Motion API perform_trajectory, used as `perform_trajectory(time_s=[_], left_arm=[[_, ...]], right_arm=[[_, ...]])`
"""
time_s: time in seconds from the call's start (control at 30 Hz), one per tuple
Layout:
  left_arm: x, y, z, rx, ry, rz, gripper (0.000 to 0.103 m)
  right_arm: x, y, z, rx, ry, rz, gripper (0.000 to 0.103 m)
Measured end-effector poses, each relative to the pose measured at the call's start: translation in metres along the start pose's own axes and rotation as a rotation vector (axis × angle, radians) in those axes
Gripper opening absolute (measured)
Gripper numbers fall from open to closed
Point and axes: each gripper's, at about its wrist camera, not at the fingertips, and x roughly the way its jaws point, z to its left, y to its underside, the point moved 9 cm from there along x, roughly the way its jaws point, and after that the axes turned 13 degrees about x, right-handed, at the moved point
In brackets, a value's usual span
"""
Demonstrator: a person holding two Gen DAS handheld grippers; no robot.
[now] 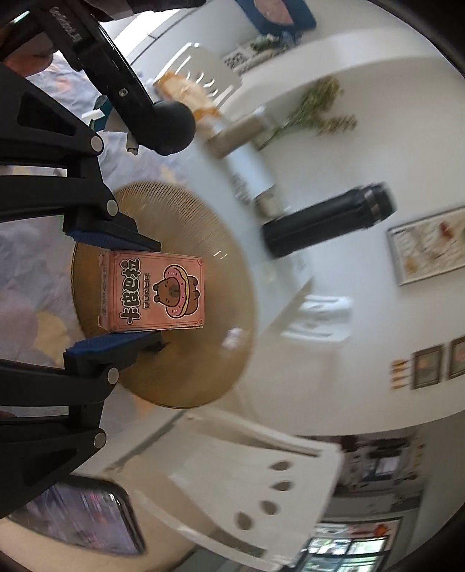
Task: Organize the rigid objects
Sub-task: 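Carry the cartoon figure and pink snack box in both tools over the bowl, then open both tools to drop the figure and box into the bowl, then withdraw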
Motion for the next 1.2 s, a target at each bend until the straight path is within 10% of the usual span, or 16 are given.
perform_trajectory(time_s=[0.33, 0.43, 0.5, 0.87, 1.2], left_arm=[[0.03, 0.011, -0.001, -0.003, -0.012, 0.046, 0.035], [0.024, 0.011, -0.003, -0.002, -0.028, 0.04, 0.057], [0.009, 0.006, -0.009, 0.028, -0.036, 0.012, 0.073], [-0.155, -0.007, -0.029, 0.189, -0.219, -0.195, 0.084], [-0.239, 0.09, 0.052, -0.004, -0.495, -0.167, 0.098]], right_arm=[[0.02, 0.009, -0.014, -0.023, 0.067, 0.043, 0.04], [0.021, 0.011, -0.014, -0.024, 0.064, 0.06, 0.047], [0.011, 0.01, -0.011, -0.033, 0.059, 0.033, 0.057], [-0.089, 0.042, 0.071, -0.255, -0.131, -0.101, 0.065], [-0.073, 0.159, 0.126, -0.459, -0.279, -0.007, 0.081]])
